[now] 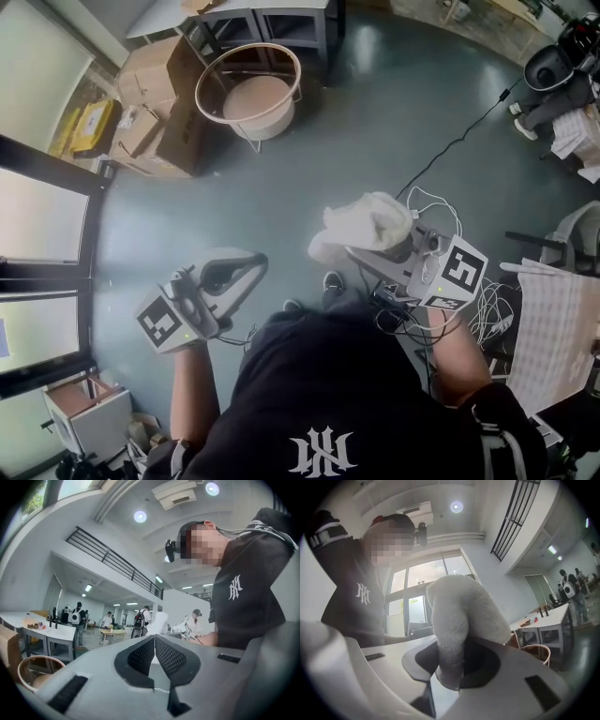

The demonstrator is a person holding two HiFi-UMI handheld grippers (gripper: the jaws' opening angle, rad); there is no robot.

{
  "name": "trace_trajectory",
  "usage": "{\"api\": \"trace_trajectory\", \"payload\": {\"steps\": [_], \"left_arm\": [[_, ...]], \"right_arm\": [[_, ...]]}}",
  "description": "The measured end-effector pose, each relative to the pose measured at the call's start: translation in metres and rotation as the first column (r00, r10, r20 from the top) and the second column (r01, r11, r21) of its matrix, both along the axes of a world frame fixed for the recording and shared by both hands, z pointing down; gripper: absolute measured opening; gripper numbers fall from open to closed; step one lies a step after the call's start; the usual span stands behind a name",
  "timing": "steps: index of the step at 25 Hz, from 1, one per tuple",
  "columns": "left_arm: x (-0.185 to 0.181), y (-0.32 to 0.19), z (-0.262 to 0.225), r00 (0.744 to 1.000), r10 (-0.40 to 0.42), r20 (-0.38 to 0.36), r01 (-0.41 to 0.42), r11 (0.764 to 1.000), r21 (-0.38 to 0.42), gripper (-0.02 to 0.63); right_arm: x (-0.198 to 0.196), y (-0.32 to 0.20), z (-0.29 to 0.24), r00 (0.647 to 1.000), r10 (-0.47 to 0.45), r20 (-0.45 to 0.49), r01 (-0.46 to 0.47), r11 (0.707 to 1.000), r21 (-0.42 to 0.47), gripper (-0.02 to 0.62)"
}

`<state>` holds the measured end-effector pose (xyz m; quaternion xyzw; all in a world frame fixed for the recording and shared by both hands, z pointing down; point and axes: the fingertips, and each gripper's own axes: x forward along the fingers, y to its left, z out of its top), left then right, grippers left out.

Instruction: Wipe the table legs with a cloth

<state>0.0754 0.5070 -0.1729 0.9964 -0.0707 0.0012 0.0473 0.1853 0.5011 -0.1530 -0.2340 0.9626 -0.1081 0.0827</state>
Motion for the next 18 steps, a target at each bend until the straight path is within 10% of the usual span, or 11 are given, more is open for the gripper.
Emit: {"api": "trace_trajectory", "payload": {"steps": [18], "left_arm": [[-0.150,0.061,0.040,0.976,-0.132,-0.174,0.109,0.985,-0.135,0.005]], "right_arm": [[-0.145,0.074,0.010,0.990,-0.006,-0.139,-0.010,0.993,-0.117,0.083]]}}
